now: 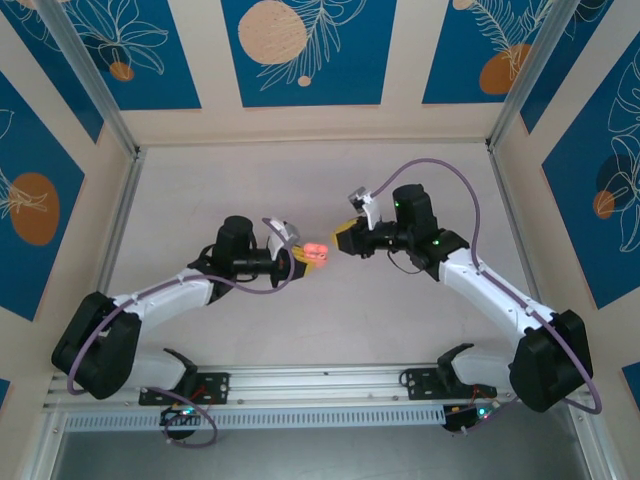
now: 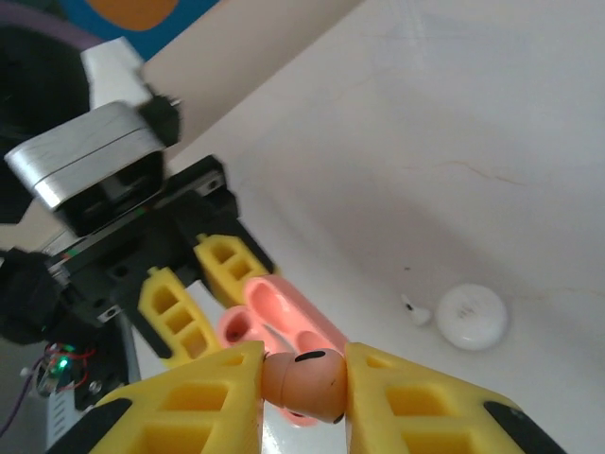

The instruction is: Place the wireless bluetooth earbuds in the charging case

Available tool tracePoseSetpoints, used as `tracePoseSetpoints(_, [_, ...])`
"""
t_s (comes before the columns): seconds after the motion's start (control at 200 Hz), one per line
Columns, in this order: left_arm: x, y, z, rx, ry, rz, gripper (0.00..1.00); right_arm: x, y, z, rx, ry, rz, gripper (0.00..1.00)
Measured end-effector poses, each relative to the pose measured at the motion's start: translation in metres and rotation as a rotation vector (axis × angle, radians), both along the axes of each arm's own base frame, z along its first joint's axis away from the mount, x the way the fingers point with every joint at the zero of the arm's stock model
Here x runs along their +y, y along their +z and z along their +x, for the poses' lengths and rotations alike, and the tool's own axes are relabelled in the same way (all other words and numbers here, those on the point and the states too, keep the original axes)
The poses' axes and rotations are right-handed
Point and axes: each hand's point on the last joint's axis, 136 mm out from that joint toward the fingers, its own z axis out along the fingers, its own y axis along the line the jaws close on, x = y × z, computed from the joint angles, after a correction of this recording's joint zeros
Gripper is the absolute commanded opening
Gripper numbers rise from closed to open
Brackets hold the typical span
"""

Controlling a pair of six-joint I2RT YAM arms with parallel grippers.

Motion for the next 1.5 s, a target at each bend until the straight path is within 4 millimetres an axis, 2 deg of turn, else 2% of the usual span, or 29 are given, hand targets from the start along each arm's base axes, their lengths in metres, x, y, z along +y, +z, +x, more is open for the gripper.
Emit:
tracePoseSetpoints(0.16, [-0.003, 0.007, -0.004, -0.018, -0.033, -0.028, 0.14, 0.017, 0.004, -0.019, -0.042, 0.104, 0.011, 0.25])
tracePoseSetpoints(0.245, [-0.005, 0.009, -0.007, -0.022, -0.050, -0.037, 0.14, 0.022, 0.003, -0.023, -0.053, 0.134, 0.008, 0.25])
tracePoseSetpoints(0.675, [-0.008, 0.014, -0.009, -0.039, -0.066, -0.053, 0.14, 0.038, 0.001, -0.025, -0.075, 0.208, 0.000, 0.25])
tracePoseSetpoints(0.9, [-0.007, 0.025, -0.010, -0.069, -0.066, -0.073, 0.14, 0.042, -0.004, -0.028, -0.080, 0.233, -0.021, 0.25])
tracePoseSetpoints(1.24, [-0.009, 0.026, -0.012, -0.064, -0.071, -0.076, 0.14, 0.046, -0.004, -0.028, -0.096, 0.259, -0.036, 0.25])
tracePoseSetpoints(1.5, [-0.008, 0.029, -0.013, -0.071, -0.071, -0.080, 0.15, 0.049, -0.006, -0.036, -0.081, 0.324, -0.056, 0.26])
